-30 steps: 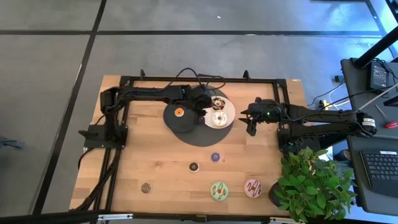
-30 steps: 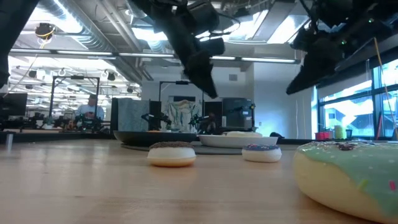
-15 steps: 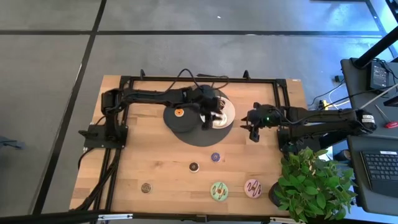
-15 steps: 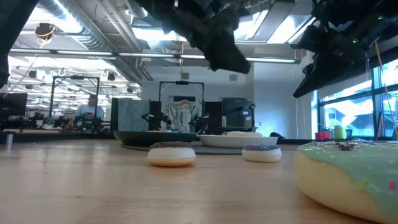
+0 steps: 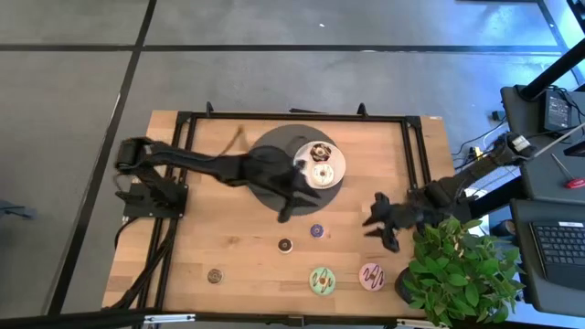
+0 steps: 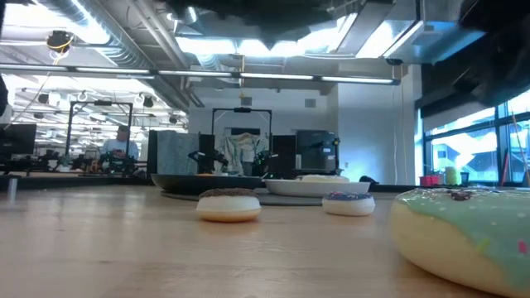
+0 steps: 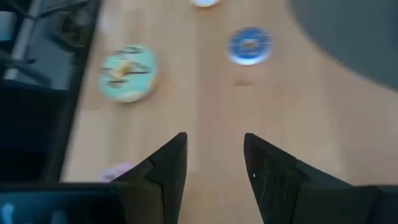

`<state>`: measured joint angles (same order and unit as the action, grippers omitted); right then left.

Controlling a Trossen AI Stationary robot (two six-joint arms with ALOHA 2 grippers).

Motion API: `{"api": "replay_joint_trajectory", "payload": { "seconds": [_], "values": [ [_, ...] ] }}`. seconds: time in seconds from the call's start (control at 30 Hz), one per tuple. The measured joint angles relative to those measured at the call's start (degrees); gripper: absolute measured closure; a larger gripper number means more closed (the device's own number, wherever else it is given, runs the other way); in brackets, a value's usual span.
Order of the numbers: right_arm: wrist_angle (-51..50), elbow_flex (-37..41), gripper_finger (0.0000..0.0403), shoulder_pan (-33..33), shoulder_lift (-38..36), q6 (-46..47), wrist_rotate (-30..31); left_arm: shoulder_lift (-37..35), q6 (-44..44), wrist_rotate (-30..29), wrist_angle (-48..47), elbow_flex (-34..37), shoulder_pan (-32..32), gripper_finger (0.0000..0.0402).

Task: Pick & Place donuts
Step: Put the big purple donut on the white plate

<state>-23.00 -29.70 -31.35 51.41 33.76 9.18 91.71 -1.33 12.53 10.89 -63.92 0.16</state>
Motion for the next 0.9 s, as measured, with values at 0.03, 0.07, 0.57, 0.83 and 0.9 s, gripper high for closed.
{"api": "replay_joint_trajectory", "payload": {
  "seconds": [0.03, 0.07, 0.57, 0.83, 0.9],
  "values": [
    [0.1, -1.0, 0.0242, -2.0, 1.1, 0.9, 0.6, -2.2, -0.9, -1.4, 4.1, 3.7, 0.0, 0.0284],
    [0.2, -2.1, 0.0242, -3.9, 2.4, 1.7, 1.3, -4.3, -1.6, -2.2, 7.7, 7.4, -0.1, 0.0283],
    [-7.7, -16.3, 0.0242, -15.2, 32.5, 18.6, -6.1, -22.7, -5.6, -8.0, 27.9, 34.6, -1.6, 0.0285],
    [-7.8, -16.6, 0.0242, -13.9, 37.1, 20.9, -7.4, -22.8, -5.6, -8.4, 28.2, 34.6, -1.5, 0.0287],
    [-7.9, -16.6, 0.0242, -14.0, 37.5, 20.0, -7.6, -22.8, -5.6, -8.5, 28.2, 34.6, -1.5, 0.0286]
  ]
}}
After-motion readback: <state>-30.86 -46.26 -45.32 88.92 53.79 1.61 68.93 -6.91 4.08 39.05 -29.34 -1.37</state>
